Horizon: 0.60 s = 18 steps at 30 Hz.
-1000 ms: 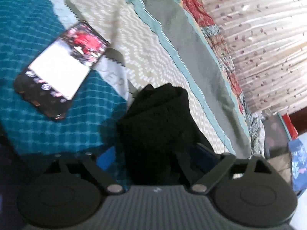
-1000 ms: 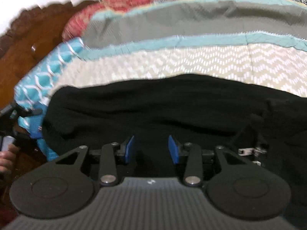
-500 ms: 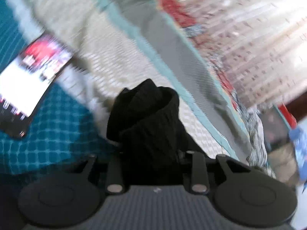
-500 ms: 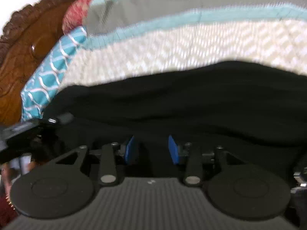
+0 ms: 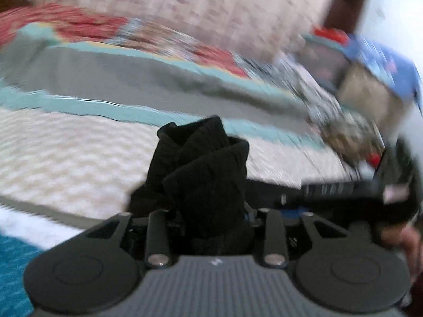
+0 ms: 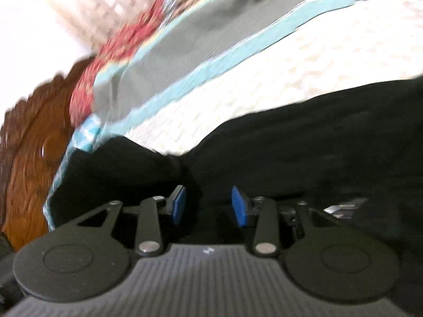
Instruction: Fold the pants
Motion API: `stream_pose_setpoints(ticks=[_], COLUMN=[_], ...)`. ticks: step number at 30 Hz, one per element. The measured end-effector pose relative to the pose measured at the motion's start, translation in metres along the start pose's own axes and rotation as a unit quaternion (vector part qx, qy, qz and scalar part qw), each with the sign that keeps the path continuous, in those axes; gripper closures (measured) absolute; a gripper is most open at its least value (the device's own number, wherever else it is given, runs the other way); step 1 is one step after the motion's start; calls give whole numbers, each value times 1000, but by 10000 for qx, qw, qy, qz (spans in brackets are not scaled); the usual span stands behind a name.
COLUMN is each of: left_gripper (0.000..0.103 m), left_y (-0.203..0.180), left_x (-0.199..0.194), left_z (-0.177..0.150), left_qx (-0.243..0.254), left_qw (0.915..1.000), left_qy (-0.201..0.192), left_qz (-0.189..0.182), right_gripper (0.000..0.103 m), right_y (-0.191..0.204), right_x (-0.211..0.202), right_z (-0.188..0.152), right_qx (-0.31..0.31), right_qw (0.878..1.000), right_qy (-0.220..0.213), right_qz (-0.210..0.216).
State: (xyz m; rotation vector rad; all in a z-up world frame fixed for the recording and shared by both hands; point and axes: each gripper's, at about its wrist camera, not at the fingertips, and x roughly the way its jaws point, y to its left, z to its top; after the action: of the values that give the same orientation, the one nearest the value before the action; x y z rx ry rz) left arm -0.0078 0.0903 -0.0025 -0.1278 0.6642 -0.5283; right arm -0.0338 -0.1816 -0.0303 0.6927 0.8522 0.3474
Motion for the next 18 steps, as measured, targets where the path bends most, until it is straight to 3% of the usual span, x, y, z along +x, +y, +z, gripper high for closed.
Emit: stream_pose_setpoints(ticks=[2, 4, 5, 7, 9, 12, 15, 18], left_gripper=[54, 54, 53, 48, 45, 43, 46, 54], left_y=[-23, -39, -44, -47, -38, -8, 20, 39], left_x=[28, 45, 44, 26, 5, -25, -37, -24], left_z=[-10, -19, -22, -23, -15, 3, 15, 21], left_qx=[472, 750, 889, 1104, 970, 292, -366, -814], left_qw=[9970, 9890, 9861, 9862, 9897, 9955, 9964, 9943], left_qy=[572, 1229, 1326, 1113, 835, 385, 113, 227], left_qz=[-208, -348, -454, -535, -636, -815, -759, -657], right_gripper=[60, 60, 60, 58, 58, 58, 58, 58], right_y=[-13, -25, -29, -35, -31, -18, 8, 30], right_x=[-14, -23, -25, -28, -30, -36, -44, -38], right_z=[-2, -3, -5, -9, -12, -14, -11, -15], right_qx=[191, 352, 428, 555, 489, 162, -624, -1364], right_qw=[9997, 9989, 9985, 9979, 9979, 9972, 9909, 9849], right_qy=[-176, -289, -312, -324, -418, -724, -1192, -1008], right_qz=[-11, -145, -139, -65, -45, -9, -11, 341])
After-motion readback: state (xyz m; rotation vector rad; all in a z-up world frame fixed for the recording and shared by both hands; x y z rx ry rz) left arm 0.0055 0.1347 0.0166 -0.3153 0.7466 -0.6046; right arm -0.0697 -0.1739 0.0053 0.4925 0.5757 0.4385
